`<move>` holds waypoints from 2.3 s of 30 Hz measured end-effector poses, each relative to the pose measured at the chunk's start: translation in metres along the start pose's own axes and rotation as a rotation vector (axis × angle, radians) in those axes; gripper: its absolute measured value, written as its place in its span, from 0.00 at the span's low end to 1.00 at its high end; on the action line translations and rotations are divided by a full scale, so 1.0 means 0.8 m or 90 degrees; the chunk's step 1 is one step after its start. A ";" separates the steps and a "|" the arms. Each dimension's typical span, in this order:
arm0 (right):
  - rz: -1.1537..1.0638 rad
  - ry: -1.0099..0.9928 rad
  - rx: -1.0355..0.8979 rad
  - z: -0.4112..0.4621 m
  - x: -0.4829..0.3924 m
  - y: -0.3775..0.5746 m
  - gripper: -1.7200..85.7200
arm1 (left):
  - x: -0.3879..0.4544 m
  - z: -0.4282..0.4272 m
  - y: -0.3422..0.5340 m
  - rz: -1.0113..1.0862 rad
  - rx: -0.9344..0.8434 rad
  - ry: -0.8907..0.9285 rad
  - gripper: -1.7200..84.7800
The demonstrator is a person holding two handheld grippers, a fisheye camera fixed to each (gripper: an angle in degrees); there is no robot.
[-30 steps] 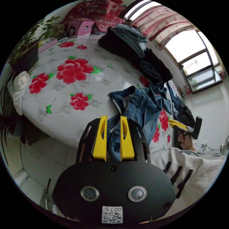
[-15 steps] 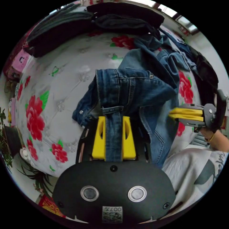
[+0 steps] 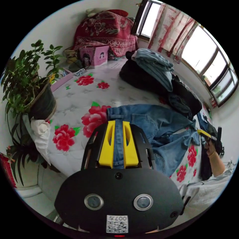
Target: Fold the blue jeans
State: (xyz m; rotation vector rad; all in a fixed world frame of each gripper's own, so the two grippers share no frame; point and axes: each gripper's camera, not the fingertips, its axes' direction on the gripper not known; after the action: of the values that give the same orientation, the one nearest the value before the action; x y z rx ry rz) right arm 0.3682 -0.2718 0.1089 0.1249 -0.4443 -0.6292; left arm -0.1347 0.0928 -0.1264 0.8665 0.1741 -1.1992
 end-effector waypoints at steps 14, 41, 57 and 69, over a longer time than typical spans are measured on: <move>0.047 0.133 -0.193 0.083 0.159 -0.076 0.08 | 0.076 0.207 -0.112 0.133 -0.247 -0.115 0.13; 0.241 0.046 0.118 -0.279 0.110 0.428 0.04 | -0.142 -0.124 0.277 -0.117 -0.063 0.149 0.08; 0.374 -0.108 0.127 -0.245 0.167 0.454 0.12 | -0.186 -0.093 0.311 -0.228 -0.078 0.213 0.14; 0.306 0.053 -0.071 -0.146 0.153 0.391 0.12 | -0.172 -0.066 0.289 -0.156 -0.134 0.073 0.15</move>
State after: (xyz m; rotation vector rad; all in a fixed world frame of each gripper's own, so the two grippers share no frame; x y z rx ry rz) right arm 0.6764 -0.0954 0.1249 -0.0619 -0.3402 -0.1747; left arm 0.0279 0.2510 0.0274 0.7429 0.5022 -1.3310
